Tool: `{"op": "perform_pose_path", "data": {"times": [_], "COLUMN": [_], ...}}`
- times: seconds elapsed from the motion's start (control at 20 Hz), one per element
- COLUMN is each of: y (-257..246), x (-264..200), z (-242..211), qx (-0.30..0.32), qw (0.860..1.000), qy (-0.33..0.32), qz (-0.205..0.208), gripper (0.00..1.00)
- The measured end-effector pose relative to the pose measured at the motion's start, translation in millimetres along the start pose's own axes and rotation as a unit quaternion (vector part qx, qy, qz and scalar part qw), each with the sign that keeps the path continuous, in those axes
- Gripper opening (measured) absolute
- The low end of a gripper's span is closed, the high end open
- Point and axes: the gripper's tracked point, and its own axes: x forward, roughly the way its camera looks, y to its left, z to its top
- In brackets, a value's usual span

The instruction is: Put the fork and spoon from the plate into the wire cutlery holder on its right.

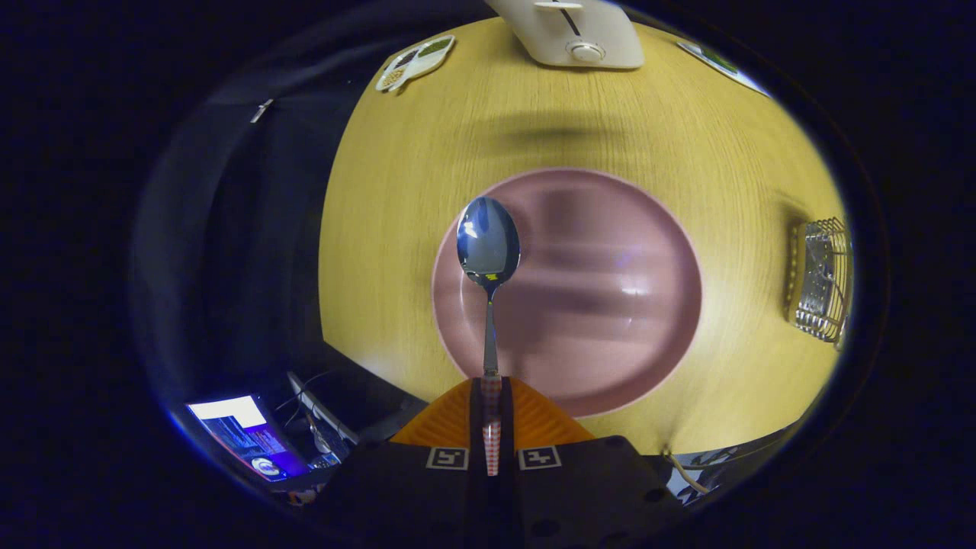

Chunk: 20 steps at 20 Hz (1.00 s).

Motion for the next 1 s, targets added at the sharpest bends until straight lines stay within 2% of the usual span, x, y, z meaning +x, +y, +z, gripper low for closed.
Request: {"op": "perform_pose_path", "data": {"times": [0.2,0.45,0.75,0.85,1.0], "y": [-32.6,-110.2,-181.2,-200.1,-214.8], "x": [-87.6,-170.8,-201.1,-201.5,-200.2], "z": [0.1,-5.4,-26.3,-24.2,-23.4], "qx": [-0.021,-0.023,0.011,0.022,0.031], "qw": [1.000,0.997,0.985,0.978,0.960], "qy": [0.011,0.037,0.132,0.164,0.239], "qz": [0.002,-0.058,-0.109,-0.128,-0.146], "gripper": [0.09,0.09,0.09,0.09,0.09]}}
